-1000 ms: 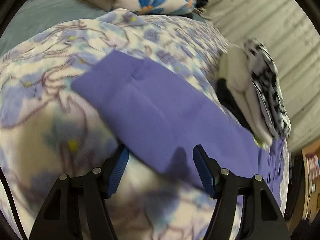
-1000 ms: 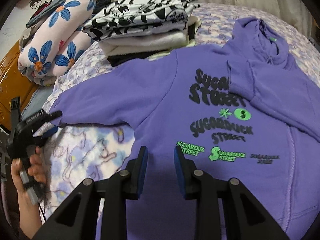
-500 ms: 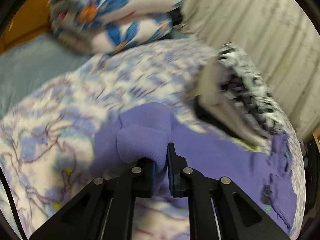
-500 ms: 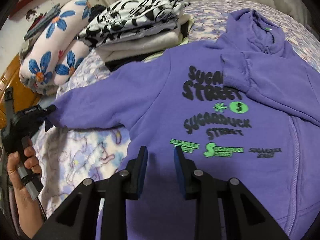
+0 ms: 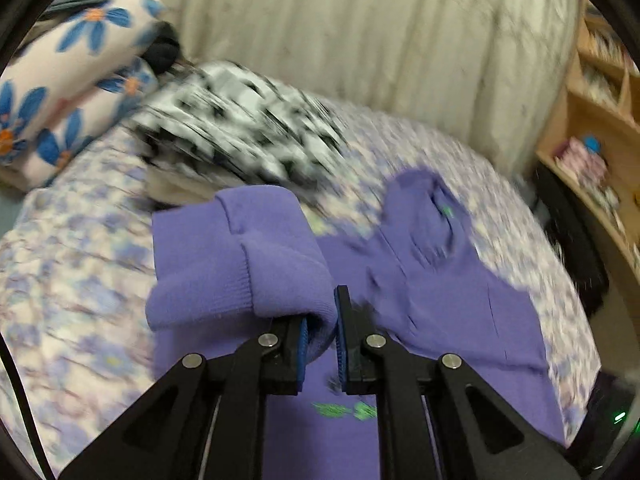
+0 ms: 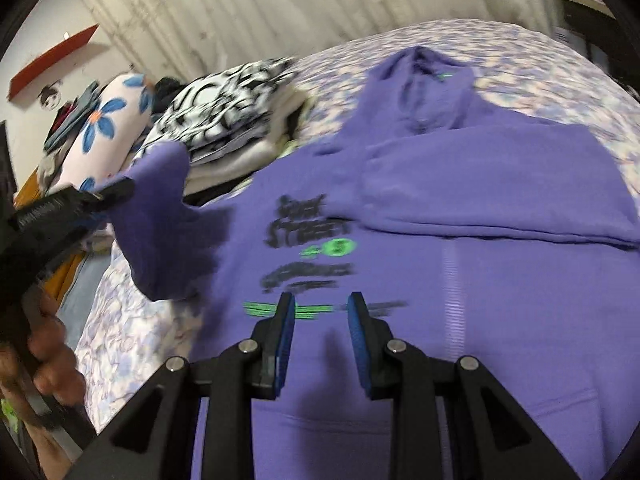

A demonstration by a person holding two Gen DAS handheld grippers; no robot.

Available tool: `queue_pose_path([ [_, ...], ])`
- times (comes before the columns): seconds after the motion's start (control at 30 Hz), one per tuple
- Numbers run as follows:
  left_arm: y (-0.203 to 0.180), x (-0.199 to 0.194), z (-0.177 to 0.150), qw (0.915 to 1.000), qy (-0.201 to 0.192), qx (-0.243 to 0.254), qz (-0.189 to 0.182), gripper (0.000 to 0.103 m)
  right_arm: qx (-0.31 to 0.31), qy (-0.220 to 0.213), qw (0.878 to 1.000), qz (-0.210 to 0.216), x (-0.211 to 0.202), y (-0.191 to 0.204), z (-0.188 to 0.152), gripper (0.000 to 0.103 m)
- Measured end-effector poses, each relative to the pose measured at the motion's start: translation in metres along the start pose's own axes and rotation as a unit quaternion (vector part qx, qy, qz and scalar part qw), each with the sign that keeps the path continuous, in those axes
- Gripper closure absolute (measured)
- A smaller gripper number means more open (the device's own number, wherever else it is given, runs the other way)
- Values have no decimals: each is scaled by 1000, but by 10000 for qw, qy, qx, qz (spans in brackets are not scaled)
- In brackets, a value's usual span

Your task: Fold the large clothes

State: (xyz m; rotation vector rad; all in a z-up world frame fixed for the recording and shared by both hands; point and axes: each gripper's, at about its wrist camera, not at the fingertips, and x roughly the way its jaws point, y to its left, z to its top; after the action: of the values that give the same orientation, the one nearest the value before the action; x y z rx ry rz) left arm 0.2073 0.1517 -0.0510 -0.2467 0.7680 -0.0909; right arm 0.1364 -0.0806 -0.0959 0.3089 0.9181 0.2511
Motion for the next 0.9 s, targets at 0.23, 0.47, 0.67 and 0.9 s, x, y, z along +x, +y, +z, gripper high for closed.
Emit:
queue_pose_path([
  [0.23,-52,58,-53,9944,818,610,276,73,361,-11,9991,-199,-11,-49,-7,76],
  [0.47,-48,43,-57,9948,831,569,137,20,405,39,9992,-63,-9,-56,-8,76],
  [0.67,-24,6,-57,9968,602,418,308,20,173,101,9997,127,-8,-41,-10,76],
  [0.9,20,-15,-73,9963,664,13,539,20,128,248,9988,390,0,-26,-12,52],
])
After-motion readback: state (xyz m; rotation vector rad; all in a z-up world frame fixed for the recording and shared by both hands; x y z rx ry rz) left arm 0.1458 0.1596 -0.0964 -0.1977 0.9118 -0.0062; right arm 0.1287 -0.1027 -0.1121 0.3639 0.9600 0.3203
